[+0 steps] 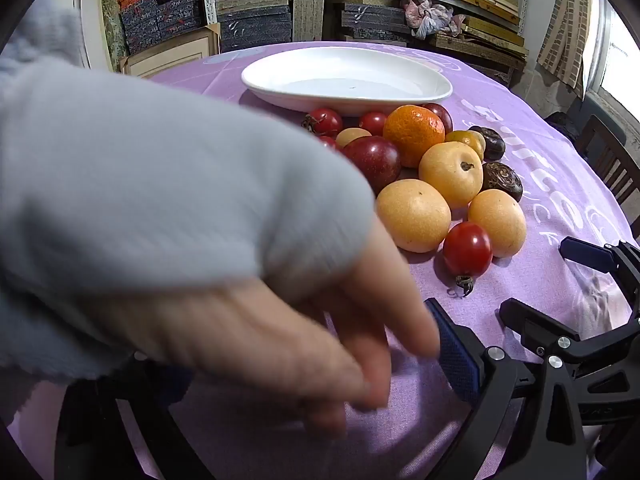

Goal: Organize fruits

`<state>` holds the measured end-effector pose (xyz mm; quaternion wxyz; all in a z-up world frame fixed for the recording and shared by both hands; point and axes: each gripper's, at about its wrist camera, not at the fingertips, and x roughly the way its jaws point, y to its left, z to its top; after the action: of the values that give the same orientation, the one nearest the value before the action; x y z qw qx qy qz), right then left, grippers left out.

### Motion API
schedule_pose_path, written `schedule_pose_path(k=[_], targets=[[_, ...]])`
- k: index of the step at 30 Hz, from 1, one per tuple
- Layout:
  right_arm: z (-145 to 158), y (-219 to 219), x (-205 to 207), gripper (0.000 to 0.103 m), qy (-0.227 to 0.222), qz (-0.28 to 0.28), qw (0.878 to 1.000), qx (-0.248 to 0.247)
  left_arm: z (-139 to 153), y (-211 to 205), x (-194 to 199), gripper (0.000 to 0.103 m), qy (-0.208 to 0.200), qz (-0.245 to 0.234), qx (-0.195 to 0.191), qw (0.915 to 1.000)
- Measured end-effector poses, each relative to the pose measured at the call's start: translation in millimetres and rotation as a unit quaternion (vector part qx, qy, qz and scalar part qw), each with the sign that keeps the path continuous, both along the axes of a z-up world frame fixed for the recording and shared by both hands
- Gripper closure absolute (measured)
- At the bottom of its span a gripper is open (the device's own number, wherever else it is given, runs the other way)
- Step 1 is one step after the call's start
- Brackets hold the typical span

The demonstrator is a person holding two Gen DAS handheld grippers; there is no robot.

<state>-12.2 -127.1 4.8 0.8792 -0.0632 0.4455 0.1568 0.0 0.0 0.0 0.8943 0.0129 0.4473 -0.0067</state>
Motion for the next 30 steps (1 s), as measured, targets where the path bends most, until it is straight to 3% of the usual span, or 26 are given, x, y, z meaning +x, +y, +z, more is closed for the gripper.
schedule_pose_path(k=[30], targets=[[1, 0, 0, 0.004, -0.001, 0.0, 1.0, -0.001, 3, 11, -6, 0.003, 0.001, 0.029, 0.001, 0.9996]])
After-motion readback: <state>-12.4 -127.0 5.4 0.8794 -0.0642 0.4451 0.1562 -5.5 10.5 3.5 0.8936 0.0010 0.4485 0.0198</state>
